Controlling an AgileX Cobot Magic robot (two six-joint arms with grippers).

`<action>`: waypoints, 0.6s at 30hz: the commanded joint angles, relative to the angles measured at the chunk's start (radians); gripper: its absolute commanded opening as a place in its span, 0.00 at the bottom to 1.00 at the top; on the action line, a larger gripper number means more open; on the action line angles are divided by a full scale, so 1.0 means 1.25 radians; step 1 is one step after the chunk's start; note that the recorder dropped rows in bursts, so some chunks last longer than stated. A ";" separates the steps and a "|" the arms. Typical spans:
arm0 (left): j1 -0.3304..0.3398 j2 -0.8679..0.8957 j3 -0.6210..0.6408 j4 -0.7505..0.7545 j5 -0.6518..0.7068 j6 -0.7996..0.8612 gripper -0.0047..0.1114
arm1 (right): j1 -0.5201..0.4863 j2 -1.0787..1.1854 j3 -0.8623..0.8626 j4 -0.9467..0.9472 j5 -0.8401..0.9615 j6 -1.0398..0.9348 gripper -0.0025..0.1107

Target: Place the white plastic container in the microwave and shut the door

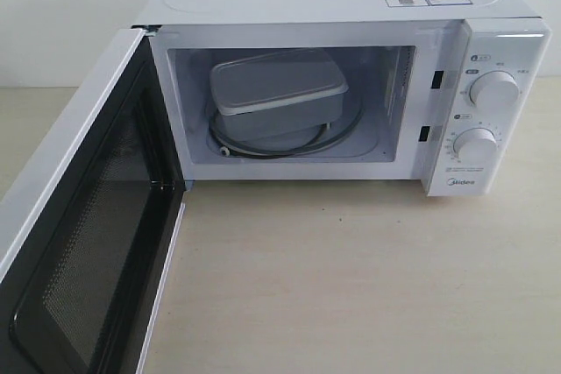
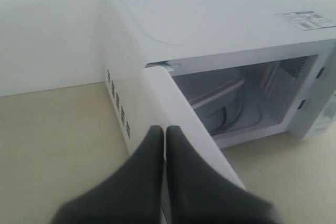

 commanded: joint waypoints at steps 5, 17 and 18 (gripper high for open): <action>0.003 0.102 -0.006 -0.003 0.120 -0.013 0.08 | 0.001 -0.004 0.000 -0.005 -0.004 0.000 0.02; 0.001 0.242 -0.006 -0.220 0.361 0.203 0.08 | 0.001 -0.004 0.000 -0.005 -0.007 0.000 0.02; 0.001 0.244 -0.006 -0.285 0.370 0.277 0.08 | 0.001 -0.004 0.000 -0.005 -0.007 0.000 0.02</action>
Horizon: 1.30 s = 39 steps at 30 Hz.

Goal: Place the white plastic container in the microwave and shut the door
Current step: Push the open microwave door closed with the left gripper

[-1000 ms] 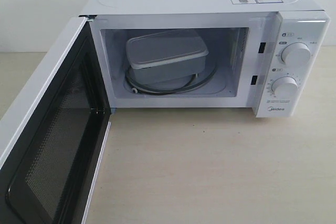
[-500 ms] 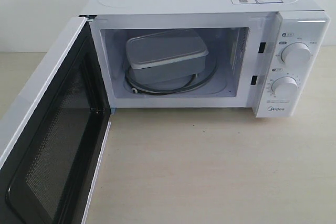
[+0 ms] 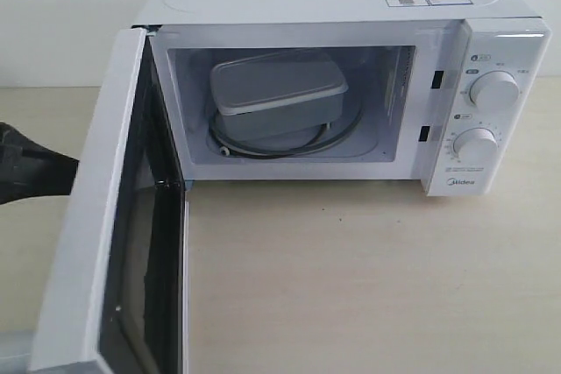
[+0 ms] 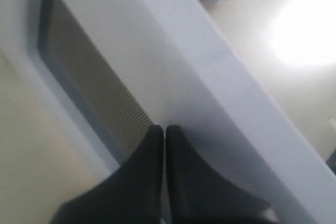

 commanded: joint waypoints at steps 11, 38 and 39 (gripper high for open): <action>-0.001 0.071 -0.006 -0.386 0.063 0.361 0.08 | 0.001 -0.004 0.000 -0.005 -0.007 0.000 0.02; -0.001 0.162 -0.006 -0.393 0.119 0.499 0.08 | 0.001 -0.004 0.000 -0.005 -0.007 0.000 0.02; -0.001 0.153 -0.002 -0.392 0.092 0.494 0.08 | 0.001 -0.004 0.000 -0.005 -0.007 0.000 0.02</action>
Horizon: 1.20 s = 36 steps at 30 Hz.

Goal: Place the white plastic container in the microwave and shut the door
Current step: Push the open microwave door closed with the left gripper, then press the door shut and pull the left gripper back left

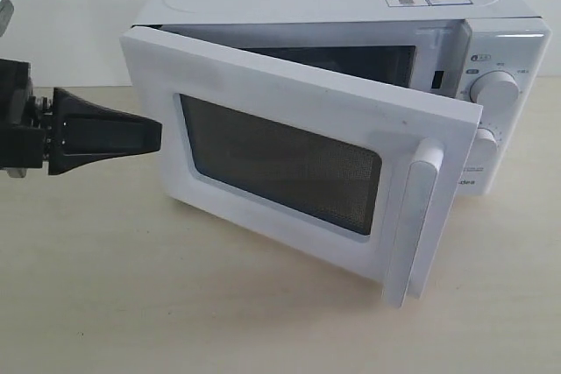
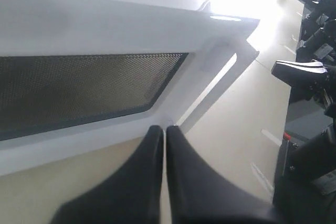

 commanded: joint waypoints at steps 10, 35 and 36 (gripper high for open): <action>-0.001 -0.090 0.013 -0.060 -0.151 -0.042 0.08 | 0.001 -0.004 0.000 -0.005 -0.007 0.000 0.02; -0.180 0.326 -0.292 -0.186 -0.202 0.067 0.08 | 0.001 -0.004 0.000 -0.005 -0.005 0.000 0.02; -0.180 0.327 -0.294 -0.186 -0.208 0.067 0.08 | 0.001 -0.004 0.000 -0.005 -0.005 0.000 0.02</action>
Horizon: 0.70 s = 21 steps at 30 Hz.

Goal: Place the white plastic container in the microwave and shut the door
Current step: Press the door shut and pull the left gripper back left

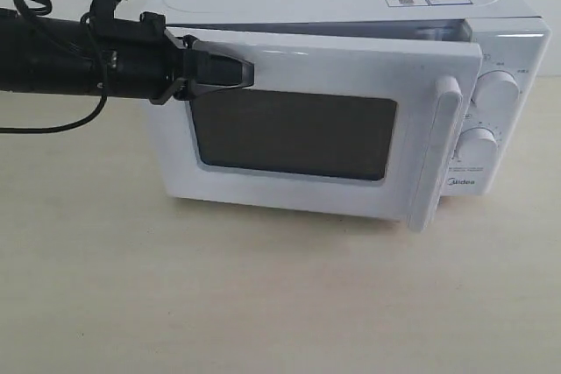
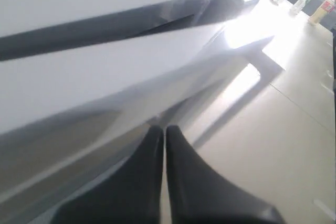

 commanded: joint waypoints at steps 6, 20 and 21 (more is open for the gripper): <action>-0.005 0.017 -0.025 -0.014 -0.035 0.010 0.08 | 0.001 -0.004 0.000 -0.005 -0.005 0.000 0.02; -0.005 0.017 -0.025 -0.008 0.022 0.010 0.08 | 0.001 -0.004 0.000 -0.005 -0.005 0.000 0.02; -0.005 0.016 -0.025 -0.007 0.022 0.010 0.08 | 0.001 -0.004 0.000 -0.005 -0.005 0.000 0.02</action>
